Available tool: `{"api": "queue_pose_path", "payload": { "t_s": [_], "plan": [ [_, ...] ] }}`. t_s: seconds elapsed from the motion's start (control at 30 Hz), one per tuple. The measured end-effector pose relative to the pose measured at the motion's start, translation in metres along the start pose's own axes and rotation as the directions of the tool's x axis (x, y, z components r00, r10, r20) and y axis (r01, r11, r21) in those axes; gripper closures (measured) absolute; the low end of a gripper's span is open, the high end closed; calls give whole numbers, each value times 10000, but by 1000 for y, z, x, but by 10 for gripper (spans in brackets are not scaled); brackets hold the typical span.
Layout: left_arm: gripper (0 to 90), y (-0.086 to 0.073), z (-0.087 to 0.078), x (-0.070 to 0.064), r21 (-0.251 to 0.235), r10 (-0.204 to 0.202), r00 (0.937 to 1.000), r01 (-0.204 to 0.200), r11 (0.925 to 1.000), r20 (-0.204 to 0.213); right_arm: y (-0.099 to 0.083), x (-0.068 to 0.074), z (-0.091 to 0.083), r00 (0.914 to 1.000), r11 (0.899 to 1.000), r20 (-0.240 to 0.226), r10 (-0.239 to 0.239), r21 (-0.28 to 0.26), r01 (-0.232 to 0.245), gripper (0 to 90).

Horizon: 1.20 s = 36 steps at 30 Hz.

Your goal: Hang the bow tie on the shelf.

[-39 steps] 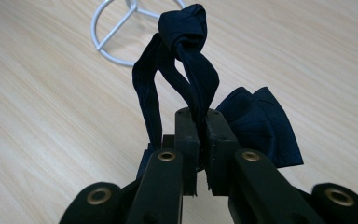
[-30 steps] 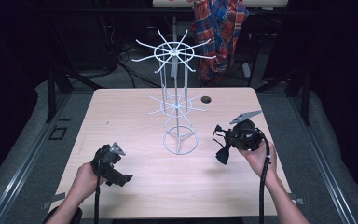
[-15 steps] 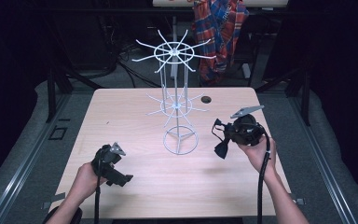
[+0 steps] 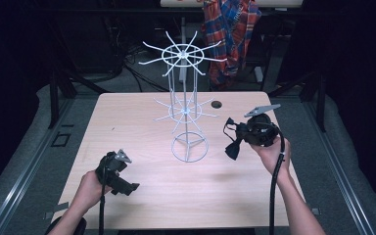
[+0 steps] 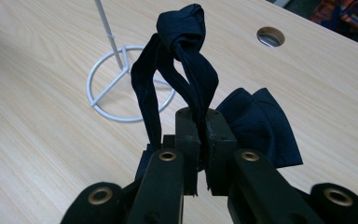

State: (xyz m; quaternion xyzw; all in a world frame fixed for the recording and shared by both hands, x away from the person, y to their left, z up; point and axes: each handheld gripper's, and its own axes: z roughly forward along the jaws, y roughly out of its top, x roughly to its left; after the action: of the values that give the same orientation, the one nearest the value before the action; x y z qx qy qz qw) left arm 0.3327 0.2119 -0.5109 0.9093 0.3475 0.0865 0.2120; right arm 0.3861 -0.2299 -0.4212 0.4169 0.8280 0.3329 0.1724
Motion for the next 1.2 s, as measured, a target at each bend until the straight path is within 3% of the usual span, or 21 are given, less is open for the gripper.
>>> {"api": "queue_pose_path", "payload": {
  "t_s": [0.8,1.2],
  "plan": [
    [3,0,0,1,25,-22,10000,22,10000,4,27,2,-18,9996,9944,-252,-139,-1047,112,860],
    [3,0,1,1,40,-24,10000,24,10000,3,36,3,-19,9985,9924,-526,-123,-1228,57,860]
  ]
}}
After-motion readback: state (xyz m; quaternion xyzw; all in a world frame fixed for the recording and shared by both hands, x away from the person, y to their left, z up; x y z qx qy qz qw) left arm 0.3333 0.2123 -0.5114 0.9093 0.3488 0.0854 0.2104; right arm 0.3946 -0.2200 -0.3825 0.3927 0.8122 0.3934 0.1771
